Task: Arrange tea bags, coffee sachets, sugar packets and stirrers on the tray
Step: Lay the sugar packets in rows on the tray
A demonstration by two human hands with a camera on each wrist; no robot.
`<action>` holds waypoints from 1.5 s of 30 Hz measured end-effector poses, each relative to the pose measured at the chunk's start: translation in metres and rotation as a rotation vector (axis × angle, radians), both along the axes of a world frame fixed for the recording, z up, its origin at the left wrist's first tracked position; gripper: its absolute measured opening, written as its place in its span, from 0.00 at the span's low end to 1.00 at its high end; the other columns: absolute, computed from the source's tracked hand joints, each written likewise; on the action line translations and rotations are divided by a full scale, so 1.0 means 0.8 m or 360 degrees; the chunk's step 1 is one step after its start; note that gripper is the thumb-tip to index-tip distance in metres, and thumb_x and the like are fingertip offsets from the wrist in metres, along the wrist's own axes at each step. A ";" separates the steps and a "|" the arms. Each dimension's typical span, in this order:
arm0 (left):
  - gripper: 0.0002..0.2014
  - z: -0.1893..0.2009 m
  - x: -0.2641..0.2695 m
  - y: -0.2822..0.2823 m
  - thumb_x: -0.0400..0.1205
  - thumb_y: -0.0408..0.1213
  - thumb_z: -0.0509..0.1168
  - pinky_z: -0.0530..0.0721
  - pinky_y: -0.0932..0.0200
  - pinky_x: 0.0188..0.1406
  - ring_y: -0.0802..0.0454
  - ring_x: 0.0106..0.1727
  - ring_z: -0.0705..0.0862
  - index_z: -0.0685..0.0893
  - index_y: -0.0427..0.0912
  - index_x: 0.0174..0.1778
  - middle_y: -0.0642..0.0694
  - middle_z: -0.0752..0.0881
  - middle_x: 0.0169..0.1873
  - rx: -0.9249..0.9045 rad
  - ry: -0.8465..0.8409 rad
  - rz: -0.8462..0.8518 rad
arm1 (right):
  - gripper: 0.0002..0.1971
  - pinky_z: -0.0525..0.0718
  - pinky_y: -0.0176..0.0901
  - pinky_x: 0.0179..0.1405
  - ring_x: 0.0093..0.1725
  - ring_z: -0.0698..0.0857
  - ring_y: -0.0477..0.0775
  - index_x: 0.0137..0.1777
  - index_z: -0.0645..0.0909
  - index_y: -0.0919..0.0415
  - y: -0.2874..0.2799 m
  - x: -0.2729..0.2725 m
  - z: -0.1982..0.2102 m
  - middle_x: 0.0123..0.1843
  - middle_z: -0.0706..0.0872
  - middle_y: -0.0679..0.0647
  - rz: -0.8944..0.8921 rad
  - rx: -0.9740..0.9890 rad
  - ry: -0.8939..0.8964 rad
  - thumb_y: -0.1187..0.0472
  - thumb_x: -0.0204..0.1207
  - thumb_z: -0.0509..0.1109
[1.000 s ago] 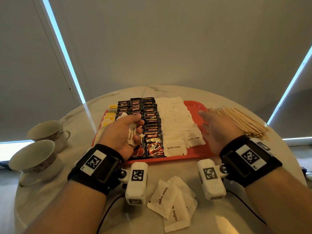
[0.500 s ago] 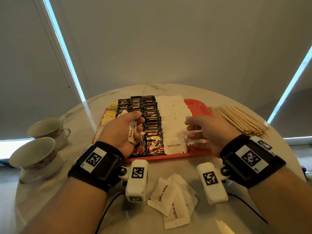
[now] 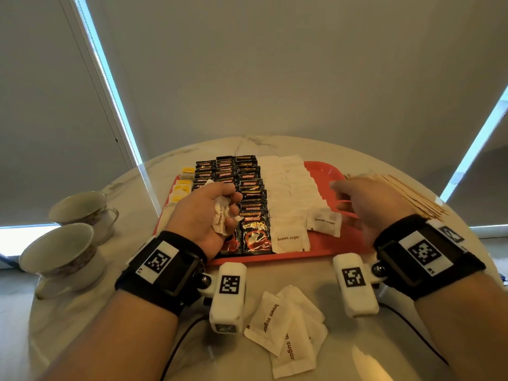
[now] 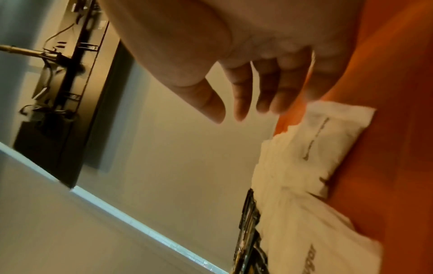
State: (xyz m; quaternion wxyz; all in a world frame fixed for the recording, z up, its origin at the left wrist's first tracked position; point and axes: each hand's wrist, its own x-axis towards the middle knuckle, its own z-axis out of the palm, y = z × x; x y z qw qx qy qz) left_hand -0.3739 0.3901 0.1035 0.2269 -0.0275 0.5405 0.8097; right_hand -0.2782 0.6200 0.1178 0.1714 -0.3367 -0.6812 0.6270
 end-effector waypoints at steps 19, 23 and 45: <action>0.01 0.002 0.001 0.000 0.86 0.33 0.68 0.74 0.65 0.18 0.55 0.28 0.80 0.82 0.41 0.51 0.45 0.86 0.37 -0.0018 0.0002 0.0015 | 0.05 0.74 0.59 0.77 0.69 0.79 0.52 0.51 0.81 0.42 0.000 -0.021 -0.024 0.61 0.83 0.41 0.0110 -0.0156 0.0238 0.45 0.80 0.71; 0.02 0.004 0.004 0.001 0.85 0.32 0.65 0.75 0.64 0.19 0.53 0.30 0.80 0.81 0.40 0.51 0.43 0.86 0.38 0.0054 -0.0009 0.0016 | 0.06 0.80 0.58 0.70 0.62 0.83 0.48 0.51 0.84 0.44 -0.008 -0.016 -0.016 0.58 0.87 0.42 0.0057 -0.0074 0.0355 0.46 0.79 0.72; 0.20 0.009 0.013 0.011 0.76 0.13 0.45 0.84 0.33 0.66 0.28 0.70 0.86 0.73 0.43 0.44 0.32 0.88 0.68 0.0803 0.0195 -0.0089 | 0.10 0.81 0.41 0.31 0.37 0.84 0.49 0.53 0.89 0.58 -0.103 -0.061 0.005 0.45 0.91 0.57 0.0969 0.0198 0.0321 0.59 0.74 0.82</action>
